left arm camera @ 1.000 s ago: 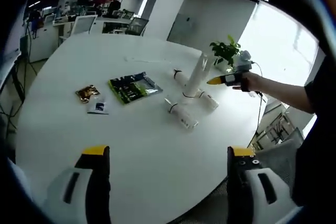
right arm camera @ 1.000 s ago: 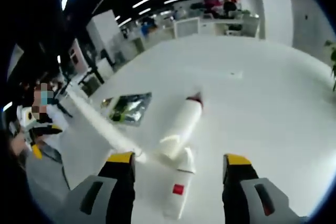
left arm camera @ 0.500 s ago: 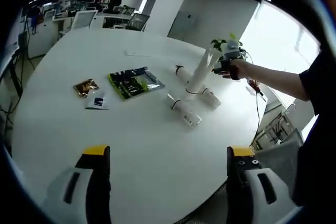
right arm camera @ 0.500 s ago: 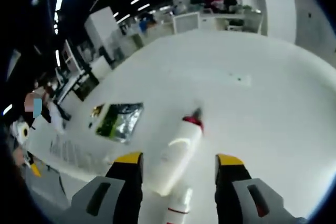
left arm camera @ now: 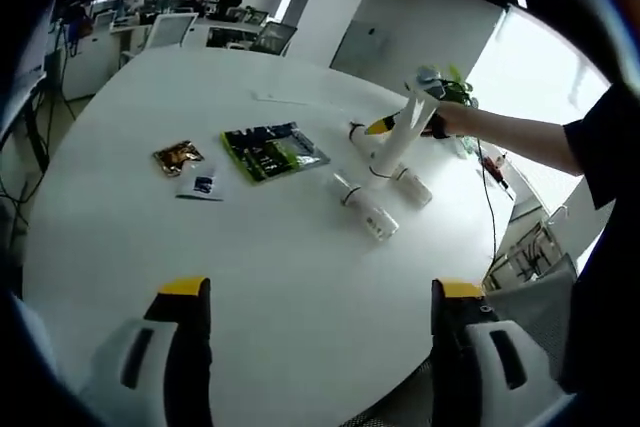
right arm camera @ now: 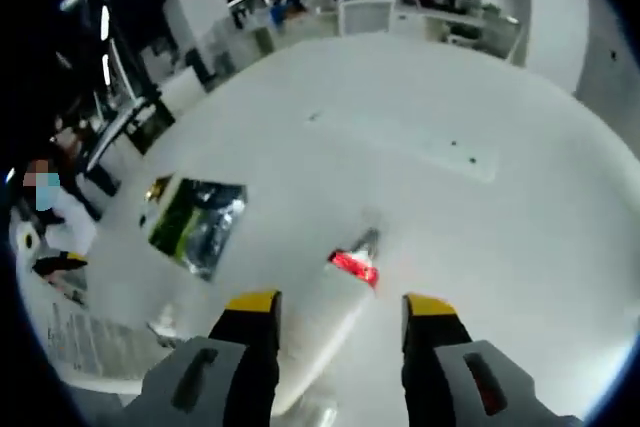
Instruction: Arrange the skincare products in the storage area until every visible bottle or jar stands upright without overlapping.
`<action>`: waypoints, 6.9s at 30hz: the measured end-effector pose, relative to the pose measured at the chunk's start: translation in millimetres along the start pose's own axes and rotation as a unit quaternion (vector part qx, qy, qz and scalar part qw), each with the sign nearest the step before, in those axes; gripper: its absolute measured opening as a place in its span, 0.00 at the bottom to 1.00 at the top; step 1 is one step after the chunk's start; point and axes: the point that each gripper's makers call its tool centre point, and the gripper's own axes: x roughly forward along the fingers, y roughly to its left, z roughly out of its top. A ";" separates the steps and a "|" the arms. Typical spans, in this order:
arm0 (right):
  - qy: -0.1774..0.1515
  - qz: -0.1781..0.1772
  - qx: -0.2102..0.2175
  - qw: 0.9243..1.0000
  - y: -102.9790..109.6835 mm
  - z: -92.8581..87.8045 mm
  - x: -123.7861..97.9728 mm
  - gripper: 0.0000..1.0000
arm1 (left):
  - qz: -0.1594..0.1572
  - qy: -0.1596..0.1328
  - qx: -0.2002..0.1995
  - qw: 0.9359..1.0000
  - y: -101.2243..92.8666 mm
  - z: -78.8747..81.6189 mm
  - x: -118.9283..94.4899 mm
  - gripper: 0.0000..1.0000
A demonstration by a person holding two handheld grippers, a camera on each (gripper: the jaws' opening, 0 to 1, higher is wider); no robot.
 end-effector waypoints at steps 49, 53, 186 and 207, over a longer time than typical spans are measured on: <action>-0.077 -0.065 0.052 0.994 -15.1 9.4 -33.8 0.18 | 0.009 -0.027 0.002 1.000 -3.5 20.5 -13.8 0.83; -0.120 -0.081 0.047 0.988 -19.2 13.7 -65.5 0.17 | -0.001 -0.031 0.017 0.999 -16.1 27.5 -14.5 0.83; -0.291 0.321 -0.325 0.841 335.3 -84.5 -348.8 0.20 | -0.341 -0.165 0.230 0.896 -305.0 81.8 -78.8 0.40; -0.271 0.259 -0.262 0.889 220.2 -110.5 -235.4 0.20 | -0.135 -0.101 0.211 0.963 -204.2 31.0 -11.4 0.92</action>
